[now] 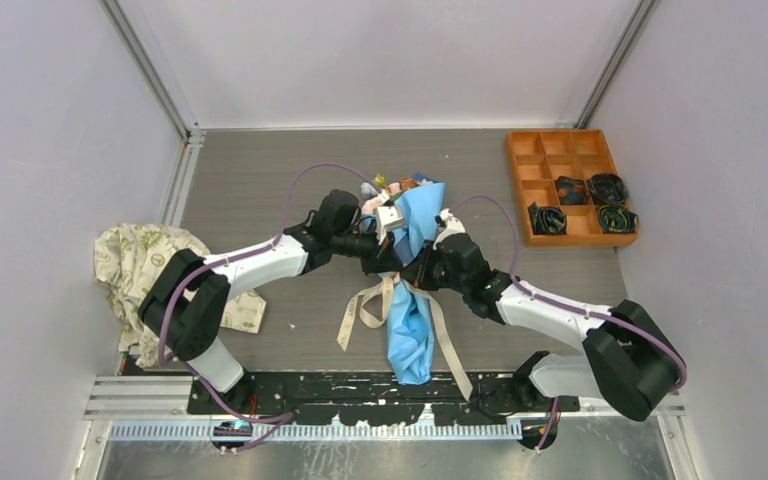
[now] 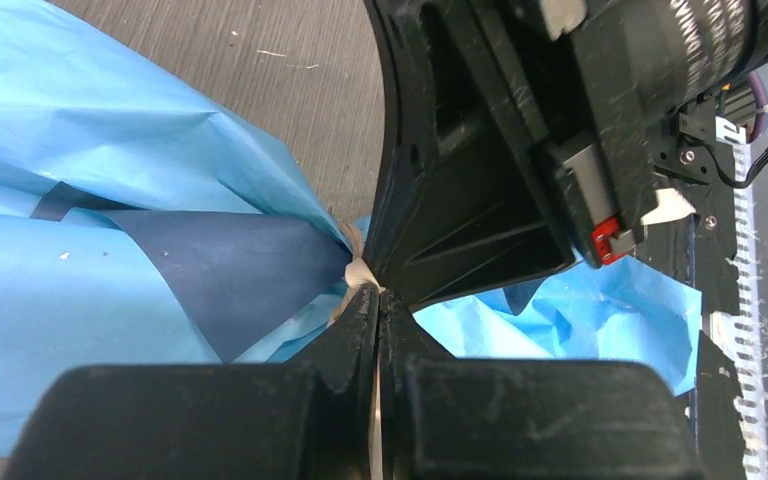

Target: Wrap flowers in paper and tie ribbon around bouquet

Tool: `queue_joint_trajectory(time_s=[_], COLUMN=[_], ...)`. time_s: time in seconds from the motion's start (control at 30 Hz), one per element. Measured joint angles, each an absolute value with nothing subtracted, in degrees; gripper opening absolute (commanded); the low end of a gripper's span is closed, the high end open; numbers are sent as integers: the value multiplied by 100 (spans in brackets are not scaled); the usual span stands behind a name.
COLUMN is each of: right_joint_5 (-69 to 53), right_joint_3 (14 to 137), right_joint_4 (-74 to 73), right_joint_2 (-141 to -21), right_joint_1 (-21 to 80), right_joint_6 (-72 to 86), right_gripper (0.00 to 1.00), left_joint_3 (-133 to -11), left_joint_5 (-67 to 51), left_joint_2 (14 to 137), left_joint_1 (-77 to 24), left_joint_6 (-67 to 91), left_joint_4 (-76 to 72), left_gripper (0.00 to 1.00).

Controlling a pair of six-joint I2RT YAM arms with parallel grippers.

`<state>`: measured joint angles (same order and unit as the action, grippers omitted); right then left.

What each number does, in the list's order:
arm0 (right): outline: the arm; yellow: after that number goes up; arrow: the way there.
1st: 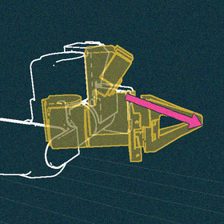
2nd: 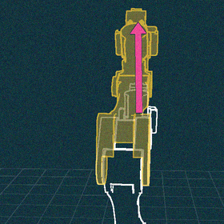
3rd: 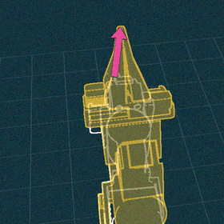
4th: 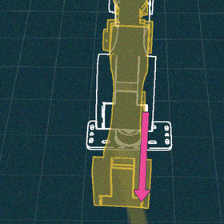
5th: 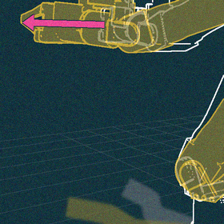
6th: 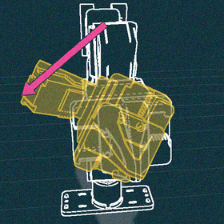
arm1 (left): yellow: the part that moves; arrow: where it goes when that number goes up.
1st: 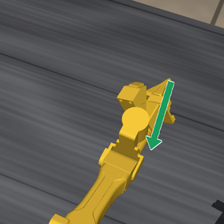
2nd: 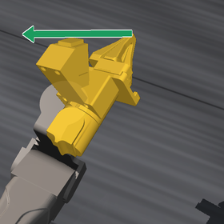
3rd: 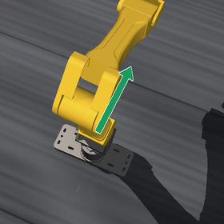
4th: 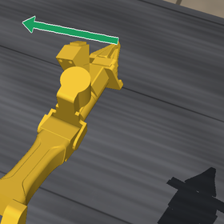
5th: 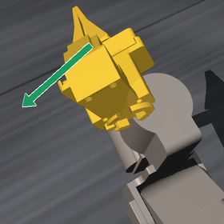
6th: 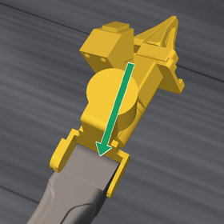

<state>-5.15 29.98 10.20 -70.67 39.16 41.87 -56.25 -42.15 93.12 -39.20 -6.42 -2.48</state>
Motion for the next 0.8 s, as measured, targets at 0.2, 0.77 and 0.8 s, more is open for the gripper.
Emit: queue_joint_trajectory(time_s=[0.2, 0.77, 0.8], right_joint_5=[-480, -720, -755], right_joint_3=[3002, 3166, 3168], right_joint_4=[1479, 2963, 3072], right_joint_2=[-7518, -8720, -8794], right_joint_1=[3918, 3634, 3594], right_joint_6=[4257, 4189, 4171], right_gripper=[1, 1, 1], left_joint_3=[-5625, -5369, -5402], left_joint_5=[-4110, -4375, -4530], left_joint_2=[9349, 9378, 9378], left_joint_1=[-3883, -3573, -3535], left_joint_6=[-331, -558, -742], left_joint_4=[-362, -226, 1], left_gripper=[0, 53, 58])
